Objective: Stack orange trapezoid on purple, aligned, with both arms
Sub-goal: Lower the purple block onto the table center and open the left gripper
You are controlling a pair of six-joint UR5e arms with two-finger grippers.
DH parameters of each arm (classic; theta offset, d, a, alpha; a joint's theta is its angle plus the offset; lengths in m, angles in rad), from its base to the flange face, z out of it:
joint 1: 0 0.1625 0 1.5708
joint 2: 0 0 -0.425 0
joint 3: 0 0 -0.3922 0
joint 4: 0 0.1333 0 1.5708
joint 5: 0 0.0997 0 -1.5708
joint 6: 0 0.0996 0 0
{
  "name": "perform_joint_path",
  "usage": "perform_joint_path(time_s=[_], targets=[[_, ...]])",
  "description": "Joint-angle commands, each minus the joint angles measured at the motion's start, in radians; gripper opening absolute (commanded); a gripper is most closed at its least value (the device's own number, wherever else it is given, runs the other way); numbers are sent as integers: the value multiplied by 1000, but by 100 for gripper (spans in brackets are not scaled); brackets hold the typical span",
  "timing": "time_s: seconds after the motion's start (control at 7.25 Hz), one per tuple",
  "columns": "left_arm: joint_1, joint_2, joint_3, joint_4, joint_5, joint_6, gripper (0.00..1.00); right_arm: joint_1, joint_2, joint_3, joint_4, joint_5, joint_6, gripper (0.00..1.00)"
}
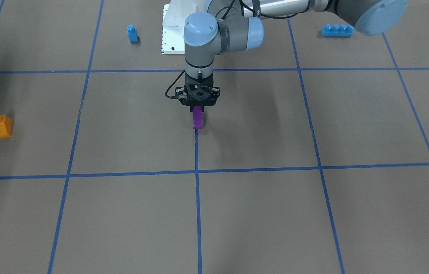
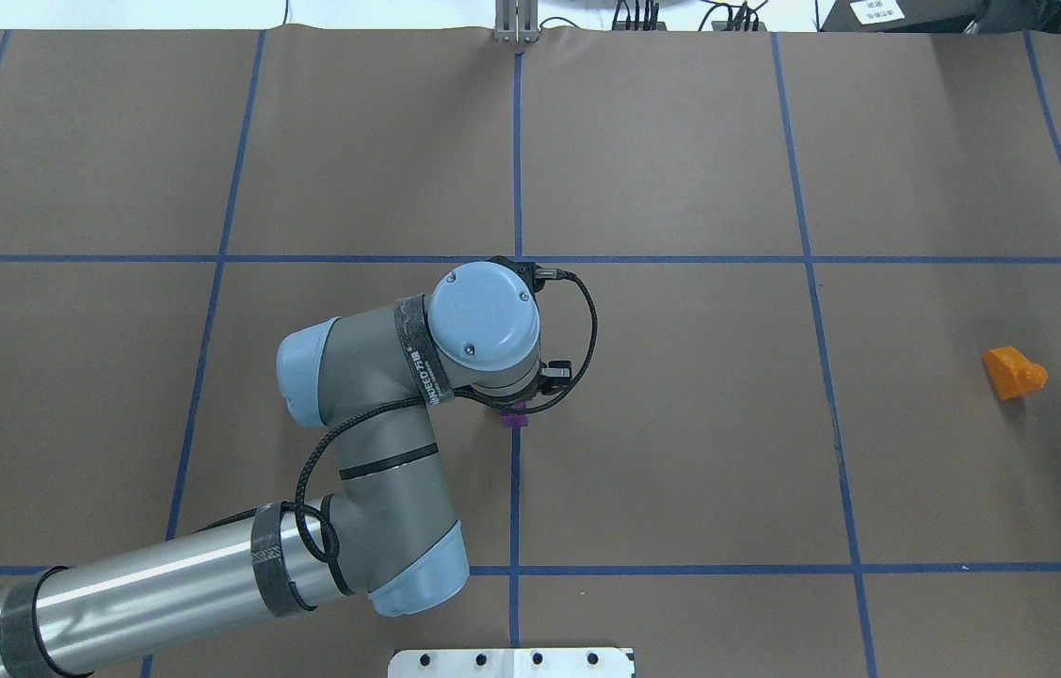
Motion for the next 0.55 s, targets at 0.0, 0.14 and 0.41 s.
perform_joint_path(time_s=[0.0, 0.14, 0.41], targets=[[1, 0, 15, -3, 0, 6, 0, 0, 0, 0, 0, -1, -1, 100], [1, 0, 15, -3, 0, 15, 0, 0, 0, 0, 0, -1, -1, 100], [1, 0, 15, -3, 0, 20, 0, 0, 2, 0, 0, -1, 0, 100]])
